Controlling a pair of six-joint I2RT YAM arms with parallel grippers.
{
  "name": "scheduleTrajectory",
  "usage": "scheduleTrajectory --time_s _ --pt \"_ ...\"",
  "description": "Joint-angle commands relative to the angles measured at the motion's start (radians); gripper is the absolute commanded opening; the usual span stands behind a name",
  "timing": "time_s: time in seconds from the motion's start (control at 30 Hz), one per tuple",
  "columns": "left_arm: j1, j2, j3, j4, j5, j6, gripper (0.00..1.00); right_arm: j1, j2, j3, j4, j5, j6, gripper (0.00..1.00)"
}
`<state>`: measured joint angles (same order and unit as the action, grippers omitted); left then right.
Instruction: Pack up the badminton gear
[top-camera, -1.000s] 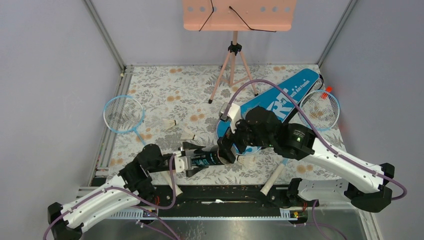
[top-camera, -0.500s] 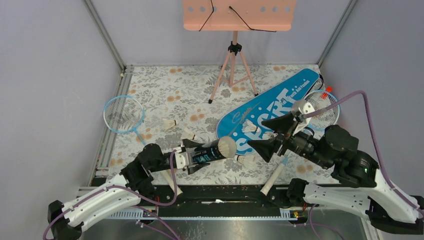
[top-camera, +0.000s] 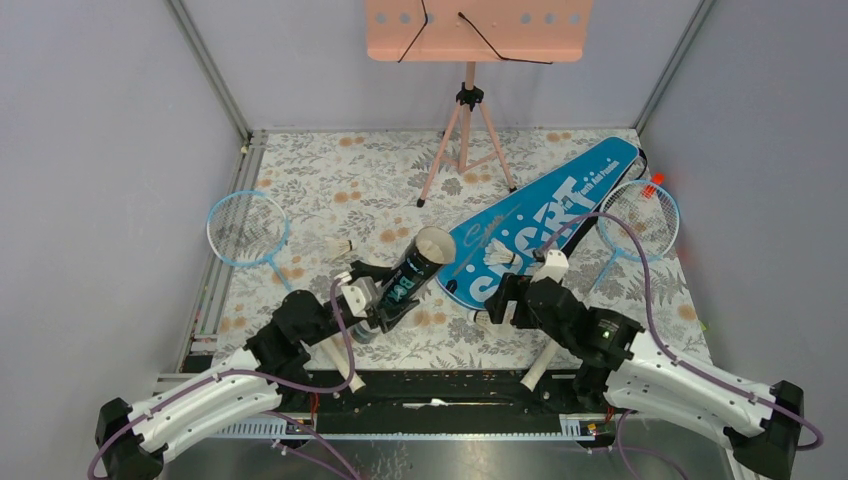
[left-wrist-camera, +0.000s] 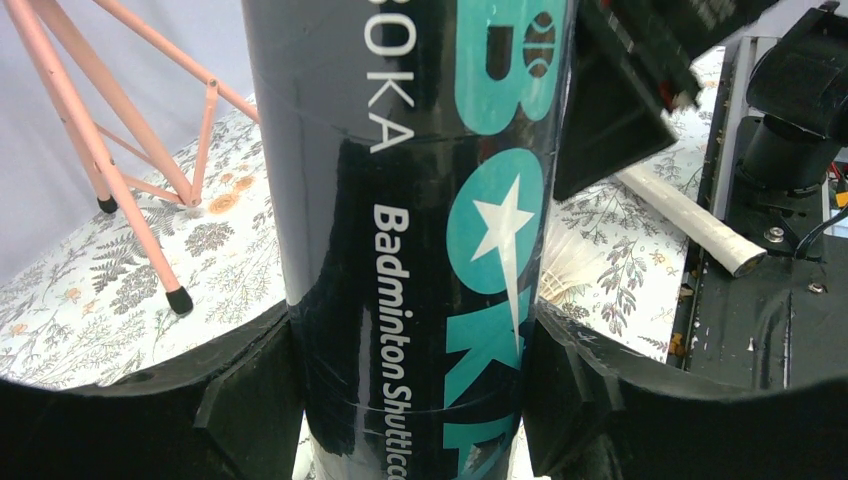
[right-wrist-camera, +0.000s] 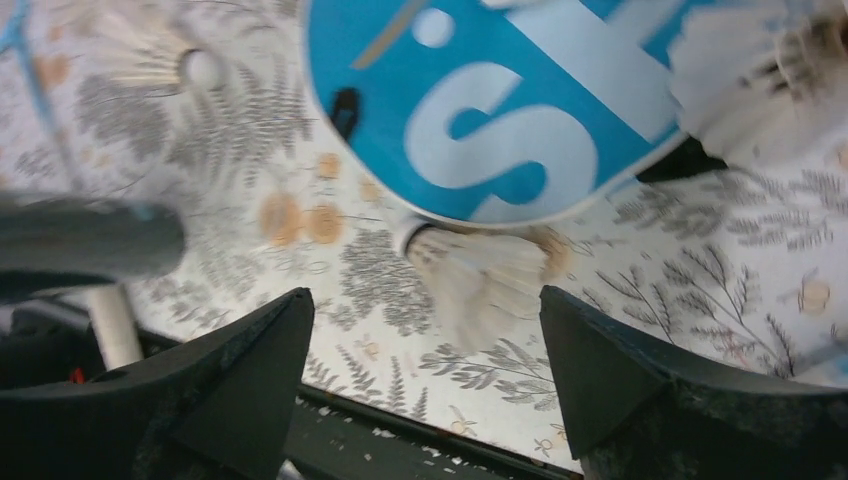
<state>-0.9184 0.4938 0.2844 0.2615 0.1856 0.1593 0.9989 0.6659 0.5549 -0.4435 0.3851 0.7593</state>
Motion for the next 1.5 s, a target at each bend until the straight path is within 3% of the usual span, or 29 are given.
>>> scheduleTrajectory --time_s 0.0,0.43,0.63,0.8,0.93,1.2,1.47 --pt "-0.005 0.0 0.006 0.124 -0.036 -0.035 0.05 -0.054 -0.002 -0.113 0.106 0.025 0.237 0.86" --pt "-0.004 0.012 0.005 0.131 -0.035 -0.032 0.04 -0.054 0.075 -0.24 0.294 0.02 0.329 0.42" --pt "-0.005 0.008 0.004 0.128 -0.04 -0.029 0.04 -0.053 0.139 -0.218 0.299 -0.009 0.319 0.33" --pt "-0.004 0.006 0.001 0.125 -0.036 -0.026 0.04 -0.054 0.162 -0.192 0.303 -0.017 0.253 0.0" --pt "-0.004 0.005 0.009 0.099 -0.004 -0.007 0.03 -0.054 0.136 -0.101 0.273 -0.072 0.055 0.0" --pt "-0.005 0.012 0.029 0.025 0.085 0.039 0.04 -0.054 -0.001 0.242 -0.014 -0.115 -0.431 0.0" --pt "-0.004 0.098 0.087 -0.079 0.187 0.092 0.05 -0.054 -0.106 0.414 -0.04 -0.169 -0.621 0.0"
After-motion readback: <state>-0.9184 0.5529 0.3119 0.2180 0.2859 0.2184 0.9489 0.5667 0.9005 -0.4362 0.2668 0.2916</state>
